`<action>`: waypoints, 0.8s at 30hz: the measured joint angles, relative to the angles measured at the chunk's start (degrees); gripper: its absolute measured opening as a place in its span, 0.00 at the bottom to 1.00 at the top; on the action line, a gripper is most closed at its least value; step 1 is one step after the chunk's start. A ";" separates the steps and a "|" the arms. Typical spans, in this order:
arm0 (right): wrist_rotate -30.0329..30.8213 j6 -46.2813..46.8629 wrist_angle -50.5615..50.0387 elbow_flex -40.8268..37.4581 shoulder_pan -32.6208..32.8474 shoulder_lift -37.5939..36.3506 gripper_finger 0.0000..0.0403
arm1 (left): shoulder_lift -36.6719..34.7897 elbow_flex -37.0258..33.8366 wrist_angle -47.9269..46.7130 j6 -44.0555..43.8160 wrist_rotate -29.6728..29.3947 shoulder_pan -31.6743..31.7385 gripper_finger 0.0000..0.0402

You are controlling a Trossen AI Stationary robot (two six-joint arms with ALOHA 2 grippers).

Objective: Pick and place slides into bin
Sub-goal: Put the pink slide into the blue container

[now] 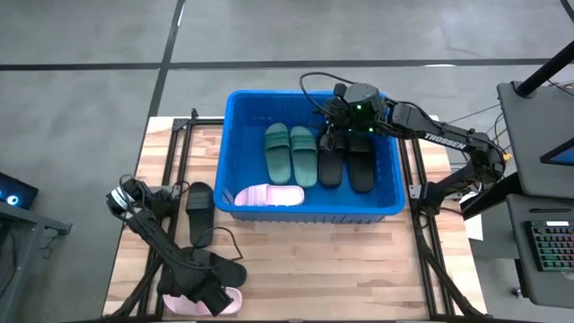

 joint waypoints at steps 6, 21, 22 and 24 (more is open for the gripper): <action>0.00 0.02 0.02 0.00 0.00 0.00 0.41 | 2.08 -0.45 0.37 1.37 0.27 -0.72 0.56; 0.00 0.00 0.07 0.00 0.00 0.00 0.37 | -2.67 -0.58 0.25 1.55 -1.17 -2.73 0.02; 0.00 0.02 0.07 0.00 0.00 0.00 0.37 | -3.08 -0.60 0.26 1.61 -1.66 -2.84 0.02; 0.00 0.02 0.07 0.00 0.00 -0.02 0.36 | -4.18 -0.58 0.12 2.45 -2.30 -2.91 0.02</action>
